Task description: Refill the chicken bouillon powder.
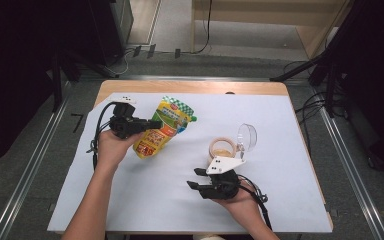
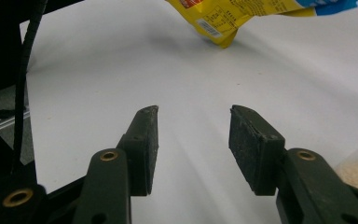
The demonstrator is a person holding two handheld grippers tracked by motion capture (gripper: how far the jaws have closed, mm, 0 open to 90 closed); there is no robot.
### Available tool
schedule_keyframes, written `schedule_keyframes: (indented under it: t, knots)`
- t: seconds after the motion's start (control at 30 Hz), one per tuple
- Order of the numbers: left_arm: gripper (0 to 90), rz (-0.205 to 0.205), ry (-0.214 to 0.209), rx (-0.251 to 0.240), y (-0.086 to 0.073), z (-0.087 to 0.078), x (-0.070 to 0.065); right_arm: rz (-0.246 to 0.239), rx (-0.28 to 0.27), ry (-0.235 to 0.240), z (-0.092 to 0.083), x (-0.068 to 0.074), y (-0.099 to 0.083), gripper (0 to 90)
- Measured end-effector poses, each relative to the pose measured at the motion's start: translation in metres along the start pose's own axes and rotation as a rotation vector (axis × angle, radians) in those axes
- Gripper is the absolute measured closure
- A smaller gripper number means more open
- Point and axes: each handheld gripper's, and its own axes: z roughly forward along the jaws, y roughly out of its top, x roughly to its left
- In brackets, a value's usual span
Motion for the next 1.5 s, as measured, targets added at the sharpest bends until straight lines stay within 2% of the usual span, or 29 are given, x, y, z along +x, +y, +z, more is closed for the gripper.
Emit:
schedule_keyframes:
  t: [0.33,0.67,0.9,1.0,1.13,1.23,1.5]
  knots:
    - [87.5,-0.029,0.01,-0.022,-0.013,-0.018,0.004,-0.008,0.002,-0.006,0.001,0.0,0.001,53.7]
    - [86.0,-0.032,0.022,-0.018,-0.022,-0.033,0.007,-0.006,0.005,-0.008,0.001,0.0,0.0,53.7]
    - [80.8,-0.04,0.001,-0.007,-0.028,-0.041,0.01,-0.008,0.014,-0.005,0.003,0.001,0.0,53.7]
    - [81.7,-0.034,0.007,-0.006,-0.028,-0.042,0.01,-0.012,0.015,-0.004,0.004,0.001,-0.001,53.7]
    - [88.3,-0.028,0.023,0.001,-0.029,-0.045,0.01,-0.013,0.019,-0.002,0.005,0.001,-0.001,53.7]
    - [88.7,-0.022,0.019,0.005,-0.031,-0.046,0.008,-0.012,0.02,-0.002,0.006,0.002,-0.002,53.6]
    - [87.4,-0.008,0.039,0.015,-0.043,-0.055,0.0,-0.011,0.014,-0.002,0.004,0.002,-0.001,53.5]
